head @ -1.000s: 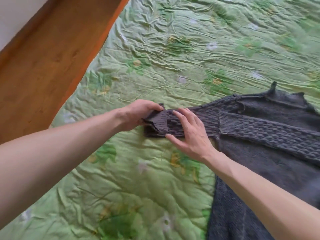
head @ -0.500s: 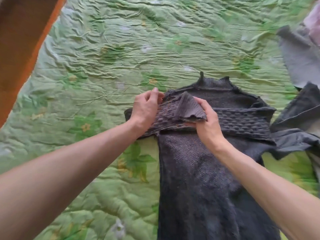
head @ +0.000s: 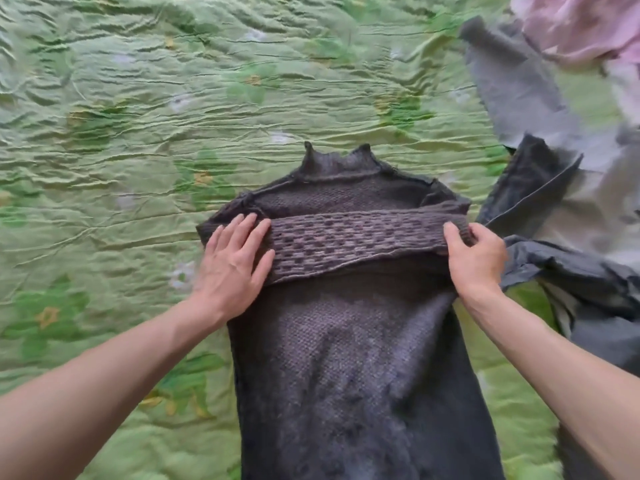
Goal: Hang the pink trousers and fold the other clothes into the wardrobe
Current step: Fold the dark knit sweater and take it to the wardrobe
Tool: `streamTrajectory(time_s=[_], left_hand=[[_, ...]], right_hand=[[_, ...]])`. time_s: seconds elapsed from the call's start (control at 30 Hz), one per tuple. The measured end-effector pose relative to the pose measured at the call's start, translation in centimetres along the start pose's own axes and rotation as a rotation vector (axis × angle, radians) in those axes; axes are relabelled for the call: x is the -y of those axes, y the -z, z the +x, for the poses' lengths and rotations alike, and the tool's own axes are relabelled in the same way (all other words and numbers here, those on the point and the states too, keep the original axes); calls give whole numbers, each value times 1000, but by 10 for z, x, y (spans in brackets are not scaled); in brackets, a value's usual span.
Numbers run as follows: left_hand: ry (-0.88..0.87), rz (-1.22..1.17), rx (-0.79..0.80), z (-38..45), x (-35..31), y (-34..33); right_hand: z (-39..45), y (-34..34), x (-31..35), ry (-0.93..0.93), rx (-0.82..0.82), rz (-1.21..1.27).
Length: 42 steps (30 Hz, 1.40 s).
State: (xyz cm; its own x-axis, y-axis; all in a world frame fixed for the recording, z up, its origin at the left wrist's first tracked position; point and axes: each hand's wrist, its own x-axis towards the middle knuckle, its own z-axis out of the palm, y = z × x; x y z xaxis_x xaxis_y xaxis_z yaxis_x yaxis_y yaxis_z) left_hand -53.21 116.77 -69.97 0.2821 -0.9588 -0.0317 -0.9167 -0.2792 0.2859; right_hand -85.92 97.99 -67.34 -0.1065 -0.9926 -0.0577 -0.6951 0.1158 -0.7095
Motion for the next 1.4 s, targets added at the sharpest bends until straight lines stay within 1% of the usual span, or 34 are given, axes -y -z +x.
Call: streamTrajectory(time_s=[0.13, 0.23, 0.27, 0.37, 0.43, 0.5, 0.57, 0.63, 0.73, 0.83, 0.87, 0.93, 1.03, 1.13, 1.23, 1.33, 1.4], left_hand=[[-157, 135, 6, -2, -3, -8], [-181, 197, 16, 1, -1, -13], [-174, 213, 19, 1, 0, -15], [-140, 250, 4, 0, -4, -20], [-108, 247, -25, -2, -11, -22], [-44, 229, -56, -8, -21, -23], [35, 215, -85, -22, -32, -26], [82, 199, -101, -39, -43, -29], [42, 187, -89, -69, -59, -33], [-23, 190, -32, -103, -81, -45], [-3, 175, -20, -113, -89, -50], [89, 125, 1, -133, -105, -58], [190, 81, -31, -158, -120, -63], [244, 98, -26, -182, -132, -66], [381, 75, -5, -207, -142, -67], [465, 32, 111, -236, -155, -64], [488, 10, 149, -254, -161, -56]], right_hand=[[6, -2, -15, -40, -79, -146], [6, -12, -22, -62, -76, -232], [5, -15, -25, -9, -72, -256], [-4, -17, -29, 292, -96, -333], [-14, -16, -34, 391, -105, -328], [-29, -14, -42, 349, -88, -215], [-47, -8, -51, 225, -9, -76], [-60, 2, -59, 156, 74, -22], [-74, 19, -65, 135, 132, -1], [-96, 35, -77, 136, 146, -53], [-106, 41, -83, 95, 167, -103], [-123, 54, -95, -28, 251, -195], [-135, 63, -105, -138, 399, -294], [-142, 72, -113, -117, 470, -374], [-154, 85, -125, -94, 493, -291], [-173, 109, -148, -69, 514, -179], [-193, 127, -159, -51, 542, -210]])
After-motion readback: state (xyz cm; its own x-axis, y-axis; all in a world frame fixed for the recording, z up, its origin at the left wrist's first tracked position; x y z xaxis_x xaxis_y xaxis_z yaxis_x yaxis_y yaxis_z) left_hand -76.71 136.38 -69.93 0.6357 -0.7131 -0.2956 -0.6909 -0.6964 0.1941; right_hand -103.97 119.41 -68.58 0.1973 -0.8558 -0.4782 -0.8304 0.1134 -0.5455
